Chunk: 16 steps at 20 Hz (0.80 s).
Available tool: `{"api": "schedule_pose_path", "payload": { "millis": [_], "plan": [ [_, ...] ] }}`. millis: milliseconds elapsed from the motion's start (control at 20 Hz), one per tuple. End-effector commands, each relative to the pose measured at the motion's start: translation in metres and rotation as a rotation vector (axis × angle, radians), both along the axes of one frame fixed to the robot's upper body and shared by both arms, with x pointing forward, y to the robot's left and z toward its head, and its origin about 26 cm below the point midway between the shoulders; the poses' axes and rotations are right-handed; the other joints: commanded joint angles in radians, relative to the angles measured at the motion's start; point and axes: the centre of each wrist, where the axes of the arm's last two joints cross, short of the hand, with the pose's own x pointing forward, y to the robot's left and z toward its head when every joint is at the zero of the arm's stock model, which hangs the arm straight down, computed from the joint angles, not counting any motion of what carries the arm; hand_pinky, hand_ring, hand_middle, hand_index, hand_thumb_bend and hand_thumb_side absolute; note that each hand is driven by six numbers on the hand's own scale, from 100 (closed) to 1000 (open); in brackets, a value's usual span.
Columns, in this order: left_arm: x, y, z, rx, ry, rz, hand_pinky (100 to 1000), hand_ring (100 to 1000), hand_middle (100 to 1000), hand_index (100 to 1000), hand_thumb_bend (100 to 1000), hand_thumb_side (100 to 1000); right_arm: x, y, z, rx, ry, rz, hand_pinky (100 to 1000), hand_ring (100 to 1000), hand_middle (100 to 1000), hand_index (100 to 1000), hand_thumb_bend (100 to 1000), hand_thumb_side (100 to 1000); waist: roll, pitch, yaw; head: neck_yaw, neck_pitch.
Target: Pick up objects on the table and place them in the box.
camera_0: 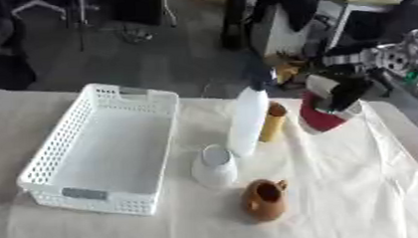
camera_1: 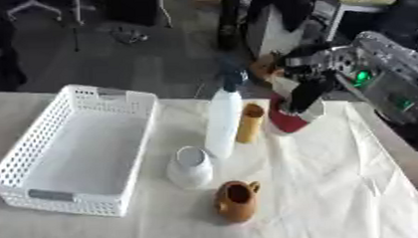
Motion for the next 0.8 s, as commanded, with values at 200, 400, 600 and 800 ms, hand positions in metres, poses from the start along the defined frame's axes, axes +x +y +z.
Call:
{"api": "schedule_pose_path", "payload": {
  "millis": [200,400,600,800],
  "plan": [
    [-0.003,-0.001,0.005,0.023,-0.004,-0.005,968,762,721,786,100,911,-0.002,0.015,0.041,0.05,-0.001,-0.062,100,448,397,435,100,225,-0.008,-0.026,0.012,-0.002,0.011],
    [-0.003,-0.002,0.006,0.027,0.0,-0.01,967,763,722,786,100,914,0.002,0.029,0.057,0.075,-0.044,-0.038,100,438,390,434,100,230,-0.016,-0.027,0.032,-0.019,0.008],
    [-0.002,-0.004,0.008,0.034,-0.009,-0.023,968,764,723,787,100,917,0.011,0.04,0.066,0.099,-0.073,-0.038,100,430,384,433,100,234,-0.022,-0.016,0.062,-0.046,-0.008],
    [-0.002,-0.005,0.011,0.045,-0.026,-0.031,969,765,725,787,100,920,0.017,0.048,0.076,0.136,-0.121,-0.032,100,417,376,432,100,239,-0.032,0.0,0.096,-0.069,-0.026]
  ]
}}
